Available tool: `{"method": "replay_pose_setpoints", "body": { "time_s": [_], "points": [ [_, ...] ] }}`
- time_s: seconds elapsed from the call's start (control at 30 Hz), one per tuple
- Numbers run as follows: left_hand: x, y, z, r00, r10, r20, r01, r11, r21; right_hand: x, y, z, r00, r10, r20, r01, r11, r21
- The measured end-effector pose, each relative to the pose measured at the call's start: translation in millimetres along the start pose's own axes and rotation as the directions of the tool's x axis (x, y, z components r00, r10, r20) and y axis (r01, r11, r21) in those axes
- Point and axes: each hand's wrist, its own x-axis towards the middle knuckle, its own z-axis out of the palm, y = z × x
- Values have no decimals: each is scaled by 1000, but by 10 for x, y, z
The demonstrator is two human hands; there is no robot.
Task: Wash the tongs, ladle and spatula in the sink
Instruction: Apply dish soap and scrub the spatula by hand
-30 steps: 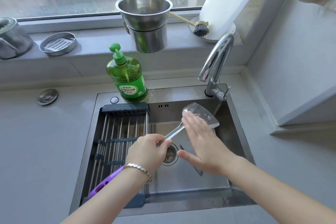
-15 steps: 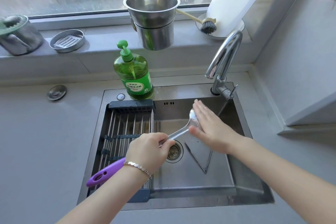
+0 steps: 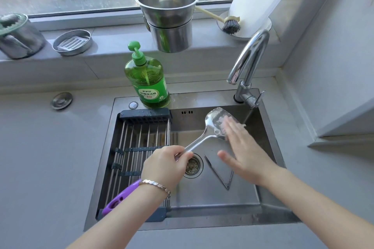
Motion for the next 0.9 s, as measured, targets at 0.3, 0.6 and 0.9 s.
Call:
{"method": "replay_pose_setpoints", "body": {
  "time_s": [0.3, 0.6, 0.9],
  "points": [
    [-20, -50, 6, 1000, 5, -16, -5, 999, -33, -17, 248, 72, 894, 431, 125, -387, 599, 702],
    [-40, -83, -89, 981, 174, 81, -180, 981, 73, 357, 145, -165, 872, 442, 210, -457, 583, 672],
    [-140, -47, 71, 930, 356, 93, -367, 882, 295, 341, 25, 91, 889, 455, 43, -432, 804, 409]
  ]
}}
